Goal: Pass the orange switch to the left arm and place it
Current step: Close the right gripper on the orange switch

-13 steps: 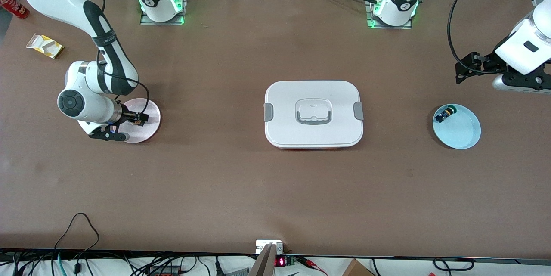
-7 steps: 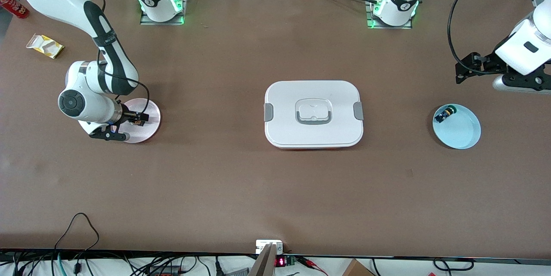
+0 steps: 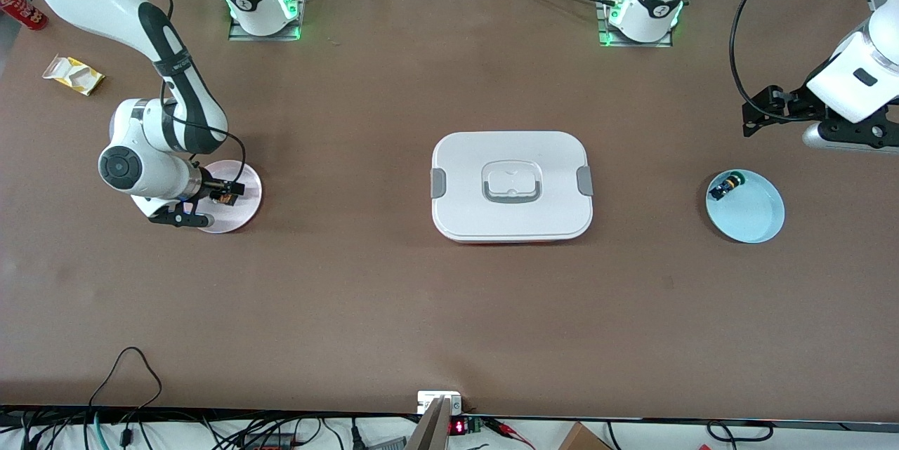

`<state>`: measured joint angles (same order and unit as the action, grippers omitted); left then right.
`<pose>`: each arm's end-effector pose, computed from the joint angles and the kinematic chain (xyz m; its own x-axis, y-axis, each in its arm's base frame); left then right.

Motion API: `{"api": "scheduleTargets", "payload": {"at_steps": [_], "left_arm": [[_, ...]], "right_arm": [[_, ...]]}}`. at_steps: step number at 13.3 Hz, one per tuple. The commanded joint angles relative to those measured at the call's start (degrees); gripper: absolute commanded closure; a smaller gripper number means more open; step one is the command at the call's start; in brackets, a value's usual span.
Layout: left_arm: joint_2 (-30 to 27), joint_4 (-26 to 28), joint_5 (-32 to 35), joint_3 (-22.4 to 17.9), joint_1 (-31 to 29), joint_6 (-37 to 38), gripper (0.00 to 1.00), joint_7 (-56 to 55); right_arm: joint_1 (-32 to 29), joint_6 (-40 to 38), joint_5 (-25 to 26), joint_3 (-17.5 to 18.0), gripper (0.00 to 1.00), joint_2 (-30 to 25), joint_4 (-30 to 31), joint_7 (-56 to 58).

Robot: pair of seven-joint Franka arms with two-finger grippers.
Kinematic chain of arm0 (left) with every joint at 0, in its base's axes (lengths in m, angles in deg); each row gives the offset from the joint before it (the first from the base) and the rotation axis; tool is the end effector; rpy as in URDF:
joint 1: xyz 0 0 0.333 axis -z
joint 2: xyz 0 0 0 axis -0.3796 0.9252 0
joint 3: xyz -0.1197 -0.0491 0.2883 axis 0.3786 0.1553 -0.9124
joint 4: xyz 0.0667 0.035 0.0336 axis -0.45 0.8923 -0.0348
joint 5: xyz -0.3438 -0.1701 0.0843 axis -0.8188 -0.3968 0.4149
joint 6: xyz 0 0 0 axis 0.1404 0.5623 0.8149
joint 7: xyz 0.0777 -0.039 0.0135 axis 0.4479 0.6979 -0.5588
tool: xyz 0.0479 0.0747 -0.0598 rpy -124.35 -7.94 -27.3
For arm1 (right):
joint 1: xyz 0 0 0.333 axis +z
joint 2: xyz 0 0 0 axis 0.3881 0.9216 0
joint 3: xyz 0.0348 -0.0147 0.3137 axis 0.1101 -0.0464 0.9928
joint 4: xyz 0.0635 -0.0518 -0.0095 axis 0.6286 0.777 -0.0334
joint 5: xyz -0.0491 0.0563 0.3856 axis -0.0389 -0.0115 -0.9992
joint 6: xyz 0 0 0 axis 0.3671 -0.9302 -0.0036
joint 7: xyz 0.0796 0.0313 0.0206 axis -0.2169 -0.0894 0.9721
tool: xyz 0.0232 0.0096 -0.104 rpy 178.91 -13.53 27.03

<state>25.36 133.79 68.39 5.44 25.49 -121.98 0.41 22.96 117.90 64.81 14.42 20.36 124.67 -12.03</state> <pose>0.5635 -0.0321 0.5977 0.9955 -0.0941 -0.0102 -0.0945 -0.9945 -0.0449 0.5598 -0.0182 0.1771 0.9720 -0.0928 -0.2158 -0.0768 -0.9937 0.0811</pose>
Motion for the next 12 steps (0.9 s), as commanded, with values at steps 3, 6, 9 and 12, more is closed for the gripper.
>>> {"api": "scheduleTargets", "payload": {"at_steps": [3, 6, 9, 12], "left_arm": [[0.73, -1.43, -0.85, 0.06, -0.02, 1.06, 0.0, 0.94], [1.0, -1.52, -0.85, 0.06, -0.02, 1.06, 0.0, 0.94], [1.0, -1.52, -0.85, 0.06, -0.02, 1.06, 0.0, 0.94], [1.0, -1.43, -0.85, 0.06, -0.02, 0.97, 0.0, 0.94]], "right_arm": [[-0.21, 1.04, 0.91, 0.25, 0.05, -0.06, 0.92, -0.57], [-0.21, 0.95, 0.91, 0.33, 0.58, -0.15, 0.83, 0.22], [-0.21, 0.6, 0.47, 0.42, 0.75, -0.76, 0.22, 3.74], [-0.21, -0.36, 0.55, 1.91, 0.86, -2.08, -0.14, 6.54]]}}
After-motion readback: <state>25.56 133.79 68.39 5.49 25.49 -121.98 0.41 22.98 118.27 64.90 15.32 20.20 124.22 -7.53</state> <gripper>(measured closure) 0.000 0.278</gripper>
